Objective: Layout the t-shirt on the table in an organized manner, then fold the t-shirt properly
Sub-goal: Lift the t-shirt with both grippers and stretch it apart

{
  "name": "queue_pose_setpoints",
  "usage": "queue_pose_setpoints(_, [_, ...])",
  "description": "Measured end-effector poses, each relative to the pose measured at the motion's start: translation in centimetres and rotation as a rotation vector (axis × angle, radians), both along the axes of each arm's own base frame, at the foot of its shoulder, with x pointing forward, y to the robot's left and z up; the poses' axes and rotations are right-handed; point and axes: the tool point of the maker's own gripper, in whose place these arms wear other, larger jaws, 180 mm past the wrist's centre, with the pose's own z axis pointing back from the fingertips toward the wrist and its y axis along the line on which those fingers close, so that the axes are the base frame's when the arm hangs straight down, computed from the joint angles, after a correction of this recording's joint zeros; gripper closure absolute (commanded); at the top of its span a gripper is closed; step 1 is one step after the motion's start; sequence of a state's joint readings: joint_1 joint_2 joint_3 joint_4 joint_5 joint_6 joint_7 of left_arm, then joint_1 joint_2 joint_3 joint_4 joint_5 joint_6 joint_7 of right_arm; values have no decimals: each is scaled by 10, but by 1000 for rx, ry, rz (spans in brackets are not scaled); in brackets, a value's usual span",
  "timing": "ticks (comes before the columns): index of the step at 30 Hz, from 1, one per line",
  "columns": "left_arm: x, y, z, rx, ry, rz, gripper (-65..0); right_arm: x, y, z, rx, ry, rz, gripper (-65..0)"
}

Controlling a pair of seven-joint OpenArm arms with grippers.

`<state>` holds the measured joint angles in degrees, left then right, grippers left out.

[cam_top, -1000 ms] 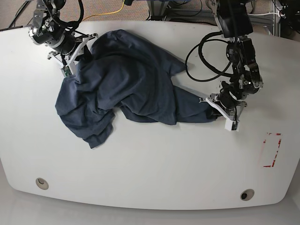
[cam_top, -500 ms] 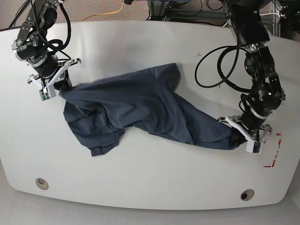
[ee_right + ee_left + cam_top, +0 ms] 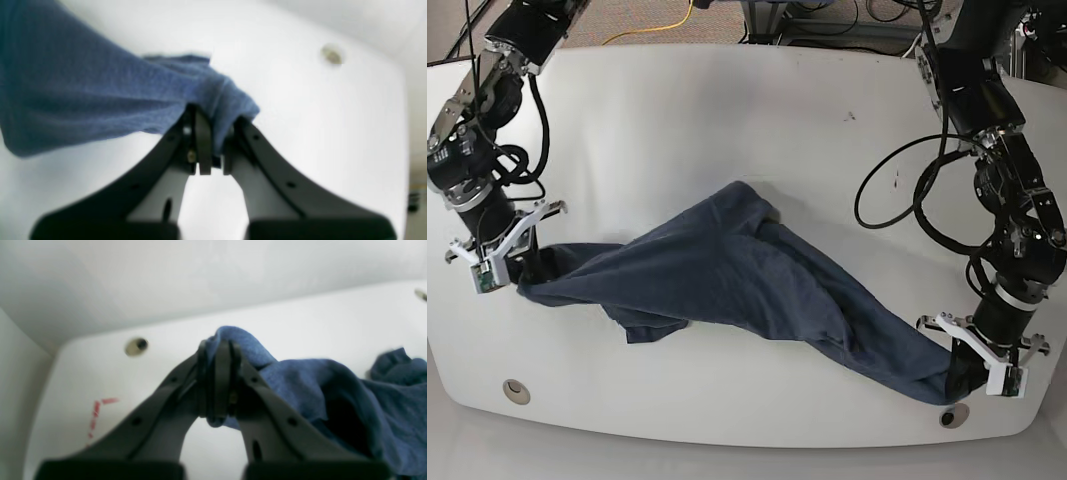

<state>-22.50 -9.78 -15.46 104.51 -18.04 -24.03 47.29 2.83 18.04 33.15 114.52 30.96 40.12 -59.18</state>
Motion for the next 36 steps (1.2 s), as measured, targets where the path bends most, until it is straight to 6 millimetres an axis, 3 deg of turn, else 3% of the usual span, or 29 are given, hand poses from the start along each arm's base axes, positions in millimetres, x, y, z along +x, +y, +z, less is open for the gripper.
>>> queue_pose_setpoints(10, [17,5,103,-21,-176,46,0,54,-30,80,-29,-168,-30,0])
queue_pose_setpoints(19, [16,12,174,-20,-330,58,0,93,-56,127,-61,-198,-33,0])
queue_pose_setpoints(25, [15,22,223,-11,-418,73,0,116,-59,177,-103,-249,-12,0])
queue_pose_setpoints(31, [13,32,263,-13,-481,79,0,126,-65,228,-117,-296,-13,0])
queue_pose_setpoints(36, [11,45,275,-13,-500,100,0,122,-80,230,-145,-258,-58,0])
